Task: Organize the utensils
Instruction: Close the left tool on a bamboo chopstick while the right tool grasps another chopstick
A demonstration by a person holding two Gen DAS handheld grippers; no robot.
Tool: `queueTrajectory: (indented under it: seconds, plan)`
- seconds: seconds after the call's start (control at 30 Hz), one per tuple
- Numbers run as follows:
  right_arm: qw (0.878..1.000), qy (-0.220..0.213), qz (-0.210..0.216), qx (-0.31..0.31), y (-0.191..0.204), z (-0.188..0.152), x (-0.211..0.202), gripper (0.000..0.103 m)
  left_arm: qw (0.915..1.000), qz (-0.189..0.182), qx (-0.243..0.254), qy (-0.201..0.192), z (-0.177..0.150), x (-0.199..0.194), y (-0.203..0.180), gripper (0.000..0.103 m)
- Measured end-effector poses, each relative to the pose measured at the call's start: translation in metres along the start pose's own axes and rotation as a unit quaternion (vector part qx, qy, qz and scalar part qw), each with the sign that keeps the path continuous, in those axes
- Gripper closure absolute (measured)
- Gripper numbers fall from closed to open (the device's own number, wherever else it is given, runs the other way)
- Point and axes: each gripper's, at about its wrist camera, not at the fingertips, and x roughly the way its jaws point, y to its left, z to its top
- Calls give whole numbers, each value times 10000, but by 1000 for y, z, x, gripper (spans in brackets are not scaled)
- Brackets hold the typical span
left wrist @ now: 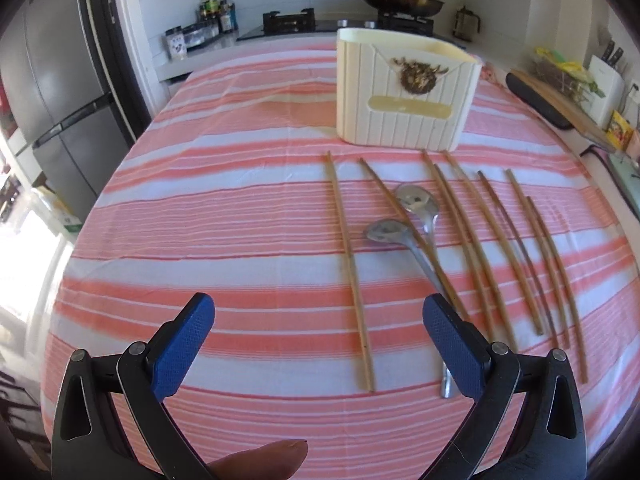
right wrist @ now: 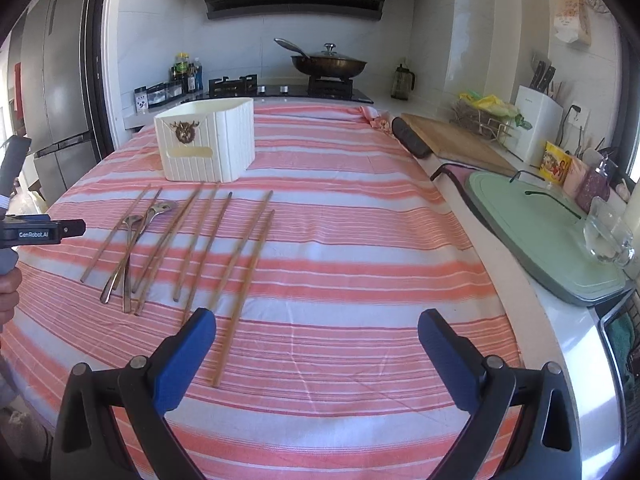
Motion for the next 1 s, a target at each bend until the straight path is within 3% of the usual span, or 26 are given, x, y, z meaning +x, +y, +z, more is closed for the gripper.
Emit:
queueTrajectory:
  seconds: [0.13, 0.4, 0.47, 0.57, 0.63, 0.67, 0.7, 0.73, 0.77, 1.0]
  plan:
    - [9984, 432, 355, -85, 3, 7, 31, 2, 9996, 237, 30, 141, 6, 24, 1, 0]
    - [9858, 1304, 1049, -159, 27, 15, 93, 55, 9980, 447, -97, 432, 16, 57, 11, 1]
    - [9838, 1427, 1039, -329, 35, 14, 101, 62, 9980, 359, -87, 522, 16, 59, 12, 4]
    - [9817, 1472, 1066, -574, 45, 12, 108, 67, 9983, 176, -42, 554, 15, 58, 9, 19]
    - [9815, 1443, 1039, -713, 47, 14, 109, 78, 9984, -29, -28, 558, 14, 55, 5, 42]
    - [9814, 1435, 1035, -743, 48, 15, 110, 91, 9985, -74, 0, 539, 14, 53, 2, 48]
    - [9813, 1435, 1025, -766, 48, 16, 112, 94, 9987, -38, 65, 495, 12, 51, -2, 65]
    - [9813, 1428, 1043, -766, 47, 17, 113, 94, 9988, -50, 136, 469, 11, 49, -6, 90]
    - [9814, 1419, 1052, -750, 45, 18, 113, 94, 9988, -64, 175, 458, 9, 47, -9, 98]
    - [9855, 1440, 704, -562, 16, 14, 109, 96, 9984, -78, -326, 457, -18, 24, 9, 98]
